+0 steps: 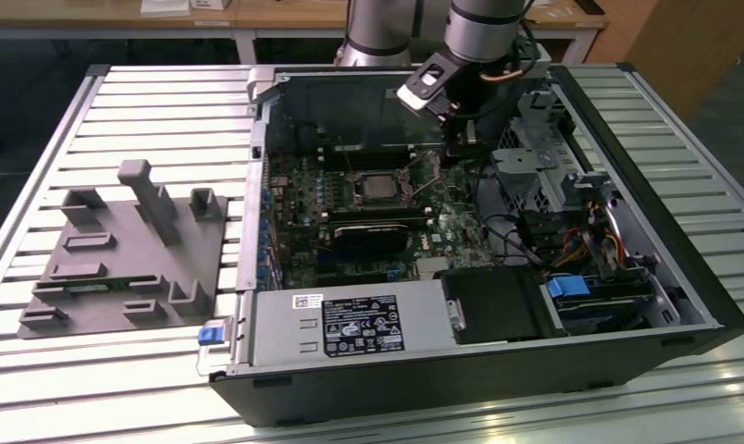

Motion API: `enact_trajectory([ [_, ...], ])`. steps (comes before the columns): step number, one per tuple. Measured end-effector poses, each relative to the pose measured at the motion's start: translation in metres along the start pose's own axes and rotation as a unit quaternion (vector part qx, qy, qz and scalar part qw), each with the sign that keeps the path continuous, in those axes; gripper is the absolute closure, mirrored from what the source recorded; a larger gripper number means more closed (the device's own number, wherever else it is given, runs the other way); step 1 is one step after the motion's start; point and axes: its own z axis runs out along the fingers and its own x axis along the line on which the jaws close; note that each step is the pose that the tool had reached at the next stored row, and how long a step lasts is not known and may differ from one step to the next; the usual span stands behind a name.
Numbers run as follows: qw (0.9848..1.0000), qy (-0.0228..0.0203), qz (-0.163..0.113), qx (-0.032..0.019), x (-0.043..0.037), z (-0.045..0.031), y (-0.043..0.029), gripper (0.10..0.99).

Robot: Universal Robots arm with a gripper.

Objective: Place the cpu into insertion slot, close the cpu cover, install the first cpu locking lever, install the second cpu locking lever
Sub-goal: 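Close the cpu cover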

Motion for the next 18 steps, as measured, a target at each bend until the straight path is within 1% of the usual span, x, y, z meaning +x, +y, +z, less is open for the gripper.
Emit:
enact_trajectory([
  [6, 1.0, 0.0, 0.0, 0.0, 0.0, -0.0001, -0.0039, 0.98],
  [18, 1.0, 0.0, 0.0, 0.0, -0.0001, -0.0001, -0.008, 0.98],
])
